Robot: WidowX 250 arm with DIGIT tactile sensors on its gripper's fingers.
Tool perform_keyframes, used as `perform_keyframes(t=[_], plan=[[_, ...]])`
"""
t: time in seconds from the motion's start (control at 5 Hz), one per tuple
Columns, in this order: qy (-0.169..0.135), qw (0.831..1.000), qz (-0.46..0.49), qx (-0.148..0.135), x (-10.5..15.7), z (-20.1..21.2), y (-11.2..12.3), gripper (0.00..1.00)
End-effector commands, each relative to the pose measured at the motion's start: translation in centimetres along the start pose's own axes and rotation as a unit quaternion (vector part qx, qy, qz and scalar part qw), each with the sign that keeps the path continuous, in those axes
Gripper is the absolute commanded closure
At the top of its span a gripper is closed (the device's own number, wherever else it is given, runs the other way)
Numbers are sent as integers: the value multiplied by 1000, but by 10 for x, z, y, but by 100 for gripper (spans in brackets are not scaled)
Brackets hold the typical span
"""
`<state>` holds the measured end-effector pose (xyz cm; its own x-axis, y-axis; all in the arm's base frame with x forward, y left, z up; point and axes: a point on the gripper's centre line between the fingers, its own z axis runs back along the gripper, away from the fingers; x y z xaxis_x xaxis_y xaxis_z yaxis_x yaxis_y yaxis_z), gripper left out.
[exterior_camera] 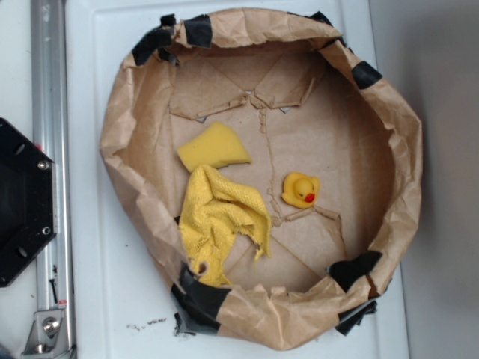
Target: Grab the yellow duck.
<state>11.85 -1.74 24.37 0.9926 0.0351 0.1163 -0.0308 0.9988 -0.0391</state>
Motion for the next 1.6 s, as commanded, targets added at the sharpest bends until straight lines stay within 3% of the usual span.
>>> perform_keyframes(t=[0.0, 0.2, 0.4, 0.6, 0.8, 1.0, 1.4], plan=[[0, 1000, 0, 0, 0, 0, 0, 0], [2, 991, 115, 67, 16, -13, 10, 0], [-137, 983, 63, 110, 50, -33, 18, 0], [-93, 986, 130, 40, 76, -71, 23, 0], [-125, 983, 137, -8, 108, -109, 28, 0], [-89, 983, 155, -35, 118, -140, 33, 0], [-67, 978, 193, -31, 135, -167, 51, 0]])
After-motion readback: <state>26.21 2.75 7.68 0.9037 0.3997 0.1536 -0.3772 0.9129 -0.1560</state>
